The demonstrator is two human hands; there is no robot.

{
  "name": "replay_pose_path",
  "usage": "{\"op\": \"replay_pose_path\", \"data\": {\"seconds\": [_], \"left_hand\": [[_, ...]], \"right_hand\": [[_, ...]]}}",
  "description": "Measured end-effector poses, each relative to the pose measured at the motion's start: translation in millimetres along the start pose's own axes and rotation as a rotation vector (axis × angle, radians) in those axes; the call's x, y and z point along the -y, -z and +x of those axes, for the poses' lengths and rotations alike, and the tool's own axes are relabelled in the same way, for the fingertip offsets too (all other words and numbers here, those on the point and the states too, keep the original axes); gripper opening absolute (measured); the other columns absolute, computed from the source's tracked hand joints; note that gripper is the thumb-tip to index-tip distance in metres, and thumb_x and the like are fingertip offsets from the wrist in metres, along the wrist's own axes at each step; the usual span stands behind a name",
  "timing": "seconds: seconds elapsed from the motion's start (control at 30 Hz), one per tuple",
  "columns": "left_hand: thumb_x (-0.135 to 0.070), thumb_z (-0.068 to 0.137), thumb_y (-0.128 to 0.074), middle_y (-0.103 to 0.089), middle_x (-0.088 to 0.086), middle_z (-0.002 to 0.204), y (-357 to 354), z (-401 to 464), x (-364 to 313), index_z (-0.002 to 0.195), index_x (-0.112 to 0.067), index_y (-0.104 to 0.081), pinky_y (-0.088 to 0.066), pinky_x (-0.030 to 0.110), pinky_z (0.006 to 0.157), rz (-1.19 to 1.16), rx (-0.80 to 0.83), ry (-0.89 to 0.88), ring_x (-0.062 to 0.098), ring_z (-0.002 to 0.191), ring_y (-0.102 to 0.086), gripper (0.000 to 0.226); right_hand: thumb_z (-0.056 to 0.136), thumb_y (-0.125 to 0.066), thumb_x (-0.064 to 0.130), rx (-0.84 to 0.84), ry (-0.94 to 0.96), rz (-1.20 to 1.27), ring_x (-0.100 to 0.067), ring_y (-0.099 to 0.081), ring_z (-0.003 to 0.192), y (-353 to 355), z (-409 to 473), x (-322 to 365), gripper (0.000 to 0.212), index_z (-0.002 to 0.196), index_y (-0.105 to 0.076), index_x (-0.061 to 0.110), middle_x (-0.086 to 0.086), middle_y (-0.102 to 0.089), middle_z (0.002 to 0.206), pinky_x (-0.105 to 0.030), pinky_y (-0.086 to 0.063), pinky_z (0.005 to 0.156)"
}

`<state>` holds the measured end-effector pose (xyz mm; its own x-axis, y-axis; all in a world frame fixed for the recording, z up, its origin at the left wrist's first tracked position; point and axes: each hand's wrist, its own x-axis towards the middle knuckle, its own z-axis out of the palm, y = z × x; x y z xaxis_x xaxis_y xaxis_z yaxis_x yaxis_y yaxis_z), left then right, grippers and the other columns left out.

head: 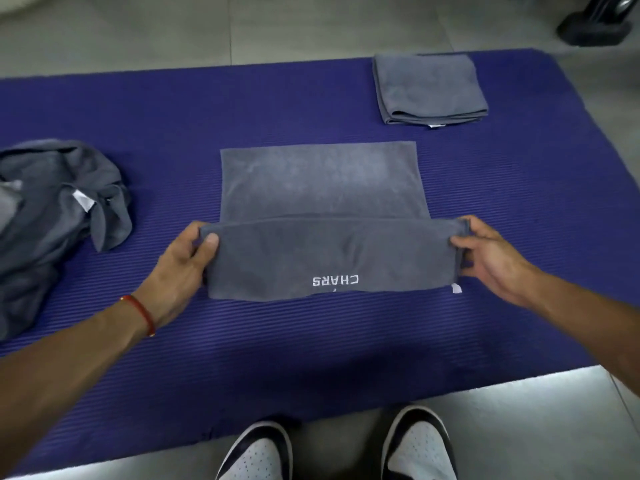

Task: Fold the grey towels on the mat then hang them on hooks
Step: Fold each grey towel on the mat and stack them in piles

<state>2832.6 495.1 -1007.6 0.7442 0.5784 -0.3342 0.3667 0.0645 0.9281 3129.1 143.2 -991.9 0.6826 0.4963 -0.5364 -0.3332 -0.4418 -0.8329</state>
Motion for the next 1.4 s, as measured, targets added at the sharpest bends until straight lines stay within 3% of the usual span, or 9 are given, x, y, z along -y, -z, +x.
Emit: {"op": "replay_pose_path", "data": {"seconds": [0.13, 0.33, 0.43, 0.63, 0.73, 0.83, 1.0, 1.17, 1.4], "left_hand": [[-0.076, 0.076, -0.066, -0.066, 0.017, 0.118, 2.9, -18.0, 5.9, 0.115, -0.021, -0.055, -0.056, 0.064, 0.086, -0.067, 0.112, 0.130, 0.034, 0.109, -0.066, 0.068], [-0.072, 0.083, -0.053, -0.070, 0.010, 0.102, 24.2, -82.4, 22.7, 0.109, -0.031, -0.060, -0.060, 0.046, 0.085, 0.118, 0.253, 0.176, 0.023, 0.097, -0.070, 0.048], [-0.078, 0.072, -0.063, -0.071, 0.009, 0.103, 28.2, -115.1, 32.8, 0.105, -0.033, -0.064, -0.060, 0.040, 0.078, 0.091, 0.301, 0.239, 0.022, 0.096, -0.071, 0.056], [-0.067, 0.078, -0.067, -0.065, 0.027, 0.107, 29.3, -77.3, 7.9, 0.109, -0.016, -0.059, -0.059, 0.051, 0.082, 0.002, 0.138, 0.155, 0.031, 0.093, -0.067, 0.060], [-0.043, 0.100, -0.057, -0.071, 0.019, 0.104, 26.0, -19.4, -6.9, 0.112, -0.010, -0.056, -0.057, 0.044, 0.078, 0.001, -0.011, 0.068, 0.026, 0.090, -0.069, 0.035], [-0.030, 0.106, -0.050, -0.072, 0.003, 0.097, 17.2, 41.3, -10.1, 0.112, -0.012, -0.058, -0.057, 0.031, 0.066, 0.079, -0.129, 0.042, 0.016, 0.084, -0.070, 0.021], [-0.035, 0.100, -0.060, -0.069, 0.014, 0.092, 16.9, 80.0, 17.7, 0.092, -0.012, -0.061, -0.057, 0.046, 0.076, 0.169, -0.173, 0.184, 0.026, 0.081, -0.065, 0.024], [-0.025, 0.100, -0.062, -0.076, 0.012, 0.092, 20.4, 57.1, 26.3, 0.099, -0.008, -0.064, -0.059, 0.046, 0.081, 0.255, -0.167, 0.179, 0.031, 0.087, -0.072, 0.017], [-0.031, 0.097, -0.065, -0.073, 0.013, 0.094, 12.3, 59.3, 24.3, 0.098, -0.015, -0.062, -0.059, 0.054, 0.081, 0.316, -0.276, 0.194, 0.033, 0.086, -0.071, 0.017]], "right_hand": [[0.105, -0.052, 0.016, 0.041, -0.015, -0.168, -0.013, -0.072, 0.092, 10.2, -15.4, -15.3, 0.020, 0.099, -0.061, 0.032, -0.007, -0.068, 0.114, -0.039, -0.061, 0.069], [0.098, -0.038, 0.055, 0.358, 0.050, -0.926, -0.013, -0.069, 0.059, 21.3, -69.5, -34.9, 0.011, 0.109, -0.037, 0.053, 0.005, -0.074, 0.078, -0.032, -0.056, 0.068], [0.087, -0.035, 0.063, 0.451, -0.090, -0.856, -0.017, -0.064, 0.050, 19.8, -99.3, -50.4, 0.024, 0.111, -0.033, 0.061, -0.005, -0.073, 0.065, -0.032, -0.055, 0.057], [0.095, -0.058, 0.034, 0.104, 0.162, -0.399, -0.004, -0.065, 0.079, 9.7, -63.6, -16.8, 0.006, 0.100, -0.057, 0.032, -0.005, -0.067, 0.091, -0.014, -0.051, 0.075], [0.103, -0.054, 0.018, -0.070, 0.165, -0.189, -0.010, -0.071, 0.088, -9.3, -11.8, 10.9, 0.009, 0.112, -0.052, 0.019, -0.007, -0.071, 0.104, -0.030, -0.061, 0.078], [0.106, -0.052, 0.031, -0.212, 0.171, -0.267, -0.019, -0.069, 0.101, -23.9, 44.1, 24.2, 0.015, 0.119, -0.050, 0.025, -0.004, -0.070, 0.113, -0.046, -0.058, 0.089], [0.103, -0.058, 0.031, -0.164, 0.016, -0.333, -0.019, -0.070, 0.103, -38.6, 81.8, 23.6, 0.027, 0.123, -0.062, 0.014, -0.005, -0.072, 0.113, -0.043, -0.055, 0.099], [0.100, -0.064, 0.026, -0.233, 0.030, -0.466, -0.021, -0.072, 0.091, -33.7, 73.1, 3.5, 0.009, 0.101, -0.067, 0.018, -0.002, -0.075, 0.096, -0.045, -0.058, 0.088], [0.098, -0.065, 0.032, -0.333, 0.086, -0.551, -0.021, -0.069, 0.095, -30.7, 88.3, 11.3, 0.017, 0.110, -0.067, 0.019, -0.001, -0.073, 0.102, -0.034, -0.054, 0.082]]}}
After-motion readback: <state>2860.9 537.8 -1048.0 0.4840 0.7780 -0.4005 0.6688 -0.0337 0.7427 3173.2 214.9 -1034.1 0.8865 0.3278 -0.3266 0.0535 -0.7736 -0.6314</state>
